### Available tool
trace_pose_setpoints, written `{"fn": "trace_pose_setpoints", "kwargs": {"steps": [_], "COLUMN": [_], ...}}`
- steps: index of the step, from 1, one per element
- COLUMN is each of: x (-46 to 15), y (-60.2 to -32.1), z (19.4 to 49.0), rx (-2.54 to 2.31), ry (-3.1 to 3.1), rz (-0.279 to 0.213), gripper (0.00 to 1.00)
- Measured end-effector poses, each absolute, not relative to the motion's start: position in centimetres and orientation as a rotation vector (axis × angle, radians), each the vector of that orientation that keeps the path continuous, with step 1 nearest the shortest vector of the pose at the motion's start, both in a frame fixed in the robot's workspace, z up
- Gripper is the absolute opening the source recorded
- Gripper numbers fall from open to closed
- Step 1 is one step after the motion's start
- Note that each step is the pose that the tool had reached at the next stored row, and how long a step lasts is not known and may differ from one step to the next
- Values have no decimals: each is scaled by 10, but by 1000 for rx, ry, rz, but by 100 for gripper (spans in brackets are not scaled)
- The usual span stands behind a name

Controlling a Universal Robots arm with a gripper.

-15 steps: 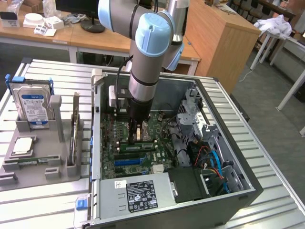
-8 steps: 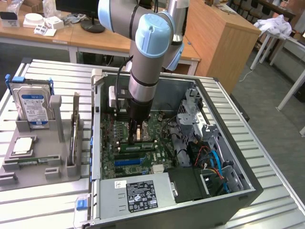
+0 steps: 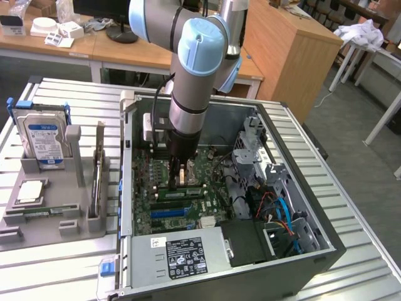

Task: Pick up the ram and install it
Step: 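Press down the ram until it locks into place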

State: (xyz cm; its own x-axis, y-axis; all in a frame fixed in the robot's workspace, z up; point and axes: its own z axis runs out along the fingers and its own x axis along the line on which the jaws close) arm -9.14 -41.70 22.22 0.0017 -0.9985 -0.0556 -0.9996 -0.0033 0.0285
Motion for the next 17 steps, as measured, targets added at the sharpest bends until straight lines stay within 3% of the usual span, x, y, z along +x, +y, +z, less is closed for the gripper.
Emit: {"fn": "trace_pose_setpoints", "kwargs": {"steps": [10, 17], "x": [-91, -91], "y": [-417, -417], "z": [223, 241], "rx": [-2208, -2209], "ry": [2203, 2204], "rz": [94, 93], "gripper": [11, 11]}}
